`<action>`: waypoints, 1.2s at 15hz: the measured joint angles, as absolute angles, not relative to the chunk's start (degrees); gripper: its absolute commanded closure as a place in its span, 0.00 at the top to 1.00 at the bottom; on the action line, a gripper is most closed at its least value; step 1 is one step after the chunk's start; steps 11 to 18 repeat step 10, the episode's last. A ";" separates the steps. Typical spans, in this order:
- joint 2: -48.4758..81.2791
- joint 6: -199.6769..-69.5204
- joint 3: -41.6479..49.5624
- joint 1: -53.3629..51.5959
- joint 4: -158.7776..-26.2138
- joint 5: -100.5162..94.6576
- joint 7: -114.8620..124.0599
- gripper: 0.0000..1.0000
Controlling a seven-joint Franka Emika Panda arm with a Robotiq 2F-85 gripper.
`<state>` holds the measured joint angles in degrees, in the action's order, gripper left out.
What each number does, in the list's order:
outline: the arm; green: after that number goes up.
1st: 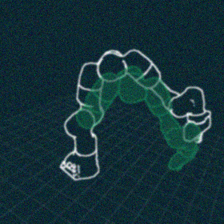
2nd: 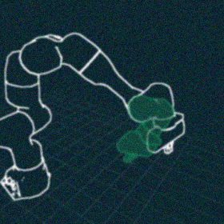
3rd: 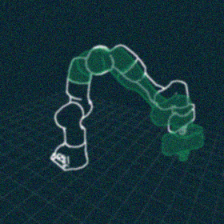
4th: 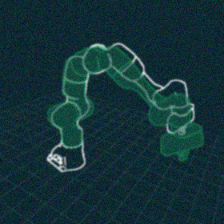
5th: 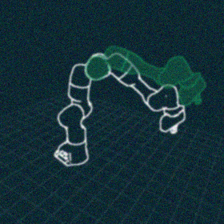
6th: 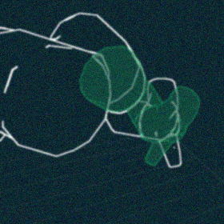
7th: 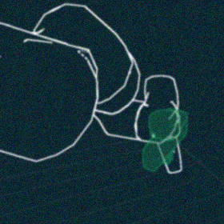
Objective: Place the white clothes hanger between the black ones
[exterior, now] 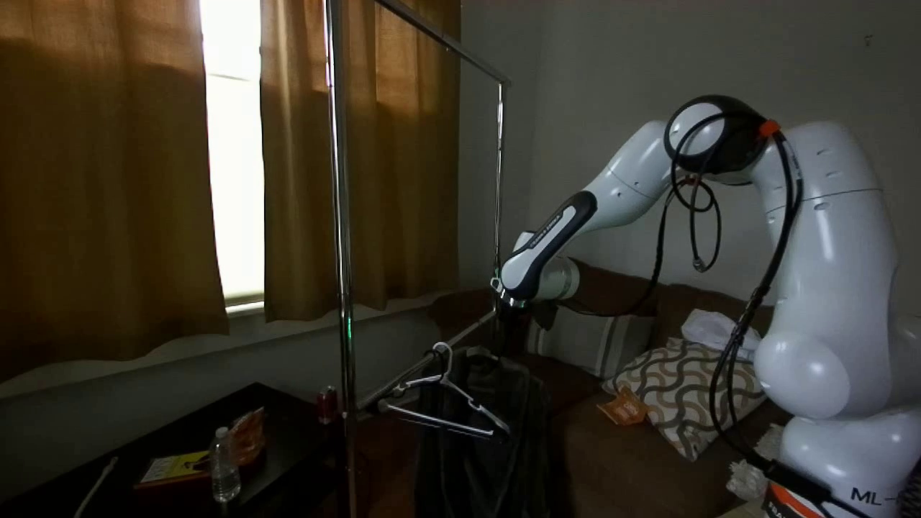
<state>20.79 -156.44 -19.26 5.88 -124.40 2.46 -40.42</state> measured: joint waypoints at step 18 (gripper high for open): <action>2.97 -149.08 -16.71 2.83 -132.68 4.05 -40.49 1.00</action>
